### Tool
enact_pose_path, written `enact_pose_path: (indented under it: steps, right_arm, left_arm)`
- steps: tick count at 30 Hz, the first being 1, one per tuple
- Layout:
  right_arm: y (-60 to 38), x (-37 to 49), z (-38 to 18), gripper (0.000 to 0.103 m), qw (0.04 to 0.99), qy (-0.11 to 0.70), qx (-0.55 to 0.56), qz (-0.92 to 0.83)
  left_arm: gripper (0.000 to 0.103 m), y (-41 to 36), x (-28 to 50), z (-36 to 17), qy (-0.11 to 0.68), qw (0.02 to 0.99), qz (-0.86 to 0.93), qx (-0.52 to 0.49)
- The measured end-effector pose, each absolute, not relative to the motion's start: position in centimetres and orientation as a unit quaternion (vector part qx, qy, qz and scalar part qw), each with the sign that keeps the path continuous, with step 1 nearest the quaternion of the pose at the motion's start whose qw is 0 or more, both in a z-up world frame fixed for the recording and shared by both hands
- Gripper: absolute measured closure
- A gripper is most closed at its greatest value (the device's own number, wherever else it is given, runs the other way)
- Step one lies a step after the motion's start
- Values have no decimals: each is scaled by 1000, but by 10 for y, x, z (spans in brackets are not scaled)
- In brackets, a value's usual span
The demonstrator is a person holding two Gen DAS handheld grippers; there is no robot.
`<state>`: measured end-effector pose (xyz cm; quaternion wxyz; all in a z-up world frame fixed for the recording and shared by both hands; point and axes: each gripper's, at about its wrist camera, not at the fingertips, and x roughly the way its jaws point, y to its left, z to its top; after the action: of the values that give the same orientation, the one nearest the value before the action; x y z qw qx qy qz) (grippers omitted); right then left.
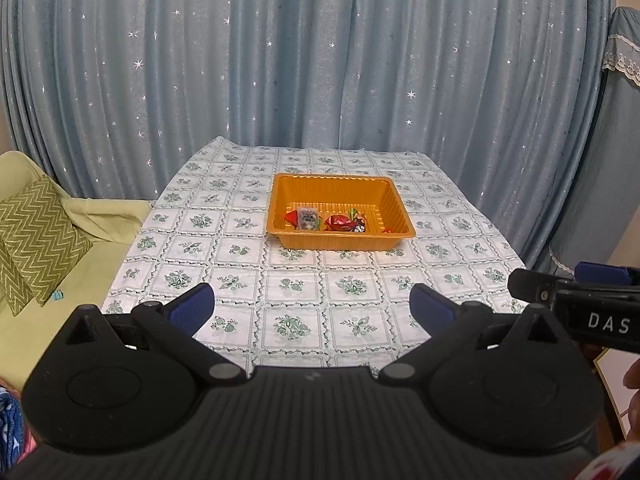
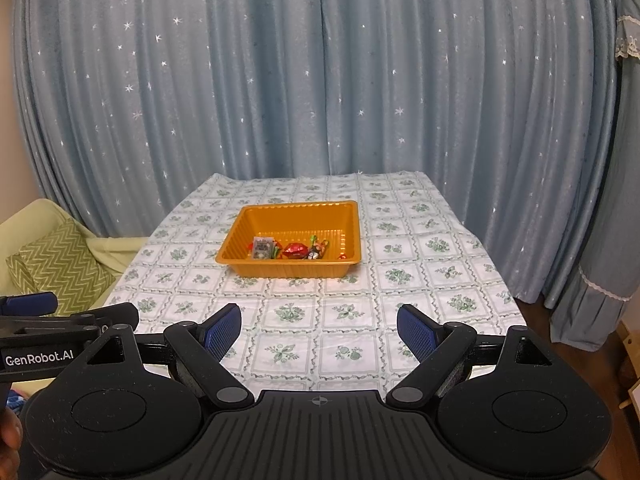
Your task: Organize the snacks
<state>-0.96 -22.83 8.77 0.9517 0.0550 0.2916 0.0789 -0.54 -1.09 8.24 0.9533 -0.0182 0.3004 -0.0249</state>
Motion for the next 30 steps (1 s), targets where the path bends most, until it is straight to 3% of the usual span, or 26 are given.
enact_pose_path:
  steps: [30]
  right_arm:
    - [-227, -9, 85, 18, 951, 294, 60, 77]
  left_arm:
    - [0, -14, -8, 81, 303, 952, -26, -16]
